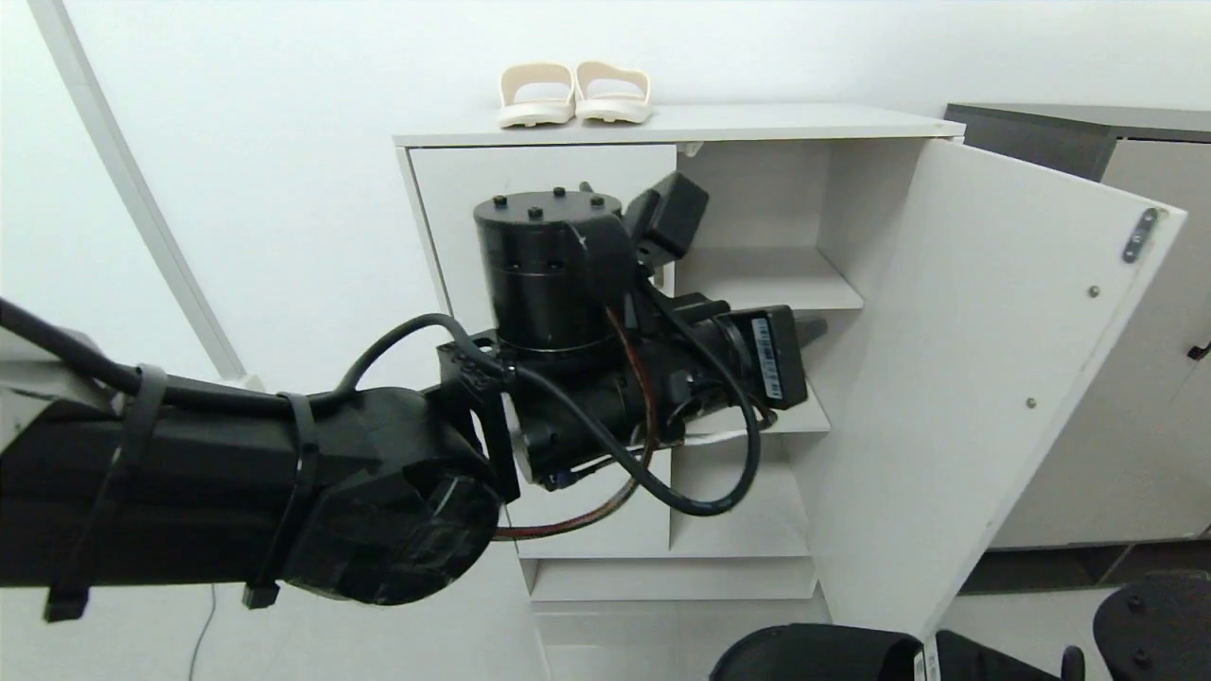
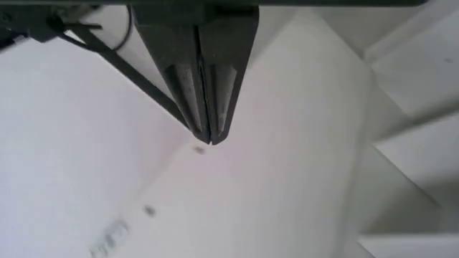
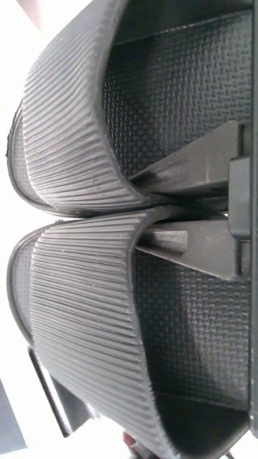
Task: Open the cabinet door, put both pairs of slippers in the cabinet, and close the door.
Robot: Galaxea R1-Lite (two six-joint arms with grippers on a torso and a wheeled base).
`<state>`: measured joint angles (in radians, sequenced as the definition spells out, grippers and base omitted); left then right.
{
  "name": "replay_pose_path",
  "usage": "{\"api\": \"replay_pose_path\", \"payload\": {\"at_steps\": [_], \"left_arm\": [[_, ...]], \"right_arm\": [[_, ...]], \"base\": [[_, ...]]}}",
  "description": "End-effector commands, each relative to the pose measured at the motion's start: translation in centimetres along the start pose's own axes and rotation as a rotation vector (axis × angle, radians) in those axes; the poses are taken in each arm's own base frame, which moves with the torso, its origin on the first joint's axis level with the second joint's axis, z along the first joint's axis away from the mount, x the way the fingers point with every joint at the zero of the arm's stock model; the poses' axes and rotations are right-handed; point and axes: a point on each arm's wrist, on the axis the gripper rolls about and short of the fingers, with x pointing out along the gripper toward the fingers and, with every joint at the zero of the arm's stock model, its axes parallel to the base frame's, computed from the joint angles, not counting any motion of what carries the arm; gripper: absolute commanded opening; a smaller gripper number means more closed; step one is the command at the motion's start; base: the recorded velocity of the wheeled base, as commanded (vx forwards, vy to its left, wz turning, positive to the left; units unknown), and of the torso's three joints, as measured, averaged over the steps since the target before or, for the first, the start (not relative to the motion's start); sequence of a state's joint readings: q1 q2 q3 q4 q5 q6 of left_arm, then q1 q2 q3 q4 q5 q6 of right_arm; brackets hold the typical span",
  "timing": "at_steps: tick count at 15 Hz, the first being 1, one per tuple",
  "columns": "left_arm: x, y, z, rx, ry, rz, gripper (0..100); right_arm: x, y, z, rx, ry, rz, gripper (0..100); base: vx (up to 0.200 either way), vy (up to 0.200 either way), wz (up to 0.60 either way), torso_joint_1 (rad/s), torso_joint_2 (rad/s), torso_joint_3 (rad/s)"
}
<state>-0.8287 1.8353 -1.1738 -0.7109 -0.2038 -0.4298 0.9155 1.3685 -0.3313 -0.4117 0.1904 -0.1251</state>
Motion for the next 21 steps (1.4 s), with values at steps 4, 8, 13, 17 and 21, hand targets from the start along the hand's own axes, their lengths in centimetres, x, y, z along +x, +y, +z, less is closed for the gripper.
{"api": "replay_pose_path", "payload": {"at_steps": [4, 8, 13, 17, 21], "left_arm": [[-9.9, 0.6, 5.8, 0.109, -0.121, 0.242, 0], [-21.0, -2.9, 5.0, 0.215, -0.076, 0.574, 0], [-31.1, -2.2, 1.1, 0.369, -0.15, 1.109, 0], [-35.9, -1.7, -8.1, 0.326, -0.168, 1.417, 0], [-37.5, -1.5, -14.9, 0.356, -0.22, 1.499, 0]], "right_arm": [[2.5, -4.2, 2.8, 0.208, -0.045, -0.325, 0], [7.8, -7.5, 6.5, 0.395, -0.169, -0.681, 0], [10.4, -9.9, 7.2, 0.432, -0.189, -0.939, 0], [10.5, -9.8, 7.0, 0.429, -0.18, -0.951, 0], [11.0, -9.9, 6.6, 0.426, -0.161, -0.952, 0]], "base": [[0.0, 0.0, 0.0, 0.0, 0.0, 0.0], [0.0, 0.0, 0.0, 0.0, 0.0, 0.0], [0.0, 0.0, 0.0, 0.0, 0.0, 0.0], [0.0, 0.0, 0.0, 0.0, 0.0, 0.0], [0.0, 0.0, 0.0, 0.0, 0.0, 0.0]]}}
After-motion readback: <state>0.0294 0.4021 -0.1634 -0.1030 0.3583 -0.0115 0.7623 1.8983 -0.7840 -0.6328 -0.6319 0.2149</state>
